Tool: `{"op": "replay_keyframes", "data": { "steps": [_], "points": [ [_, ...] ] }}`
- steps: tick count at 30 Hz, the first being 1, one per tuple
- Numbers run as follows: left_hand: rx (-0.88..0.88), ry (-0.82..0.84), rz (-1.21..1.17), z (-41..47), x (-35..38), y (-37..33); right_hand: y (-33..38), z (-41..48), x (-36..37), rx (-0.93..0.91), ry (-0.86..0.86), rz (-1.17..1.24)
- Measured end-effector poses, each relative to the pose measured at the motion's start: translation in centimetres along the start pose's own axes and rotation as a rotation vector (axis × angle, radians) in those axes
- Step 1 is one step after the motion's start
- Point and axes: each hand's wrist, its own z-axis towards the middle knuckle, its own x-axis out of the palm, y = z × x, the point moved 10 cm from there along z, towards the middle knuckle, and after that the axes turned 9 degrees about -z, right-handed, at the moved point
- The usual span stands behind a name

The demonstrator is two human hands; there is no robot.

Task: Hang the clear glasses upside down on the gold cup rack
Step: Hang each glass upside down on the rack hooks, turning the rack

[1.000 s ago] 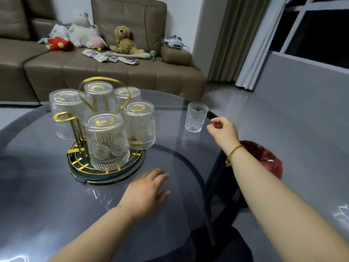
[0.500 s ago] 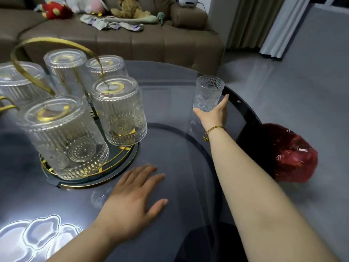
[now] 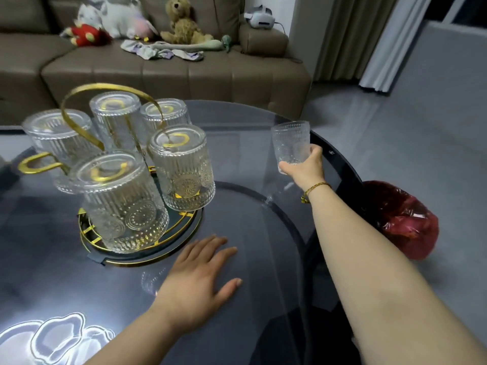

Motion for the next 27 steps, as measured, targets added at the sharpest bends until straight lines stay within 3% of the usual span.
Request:
{"op": "replay_keyframes", "data": {
  "steps": [7,12,18,21,24,27],
  "points": [
    [0.066,-0.043,0.002,-1.0,-1.2,-0.9,8.0,-4.6,-4.8,-0.193,-0.014,0.078],
    [0.076,-0.121,-0.149,-5.0,-3.1,1.7,15.8,-9.0,-6.7,-0.389,0.055,0.124],
    [-0.120,-0.286,-0.280,-9.9,-7.6,8.5,25.8,-14.9,-5.3,-0.588,0.223,0.150],
    [-0.249,-0.360,-0.238,-11.2,-9.1,12.2,29.7,-17.3,-3.6,-0.670,0.340,0.112],
    [-0.441,-0.263,-0.186,-12.1,-8.7,16.5,32.6,-19.3,-0.6,-0.718,0.457,-0.075],
    [-0.517,-0.227,-0.117,-13.2,-7.9,19.1,34.6,-21.1,2.1,-0.794,0.509,-0.293]
  ]
}}
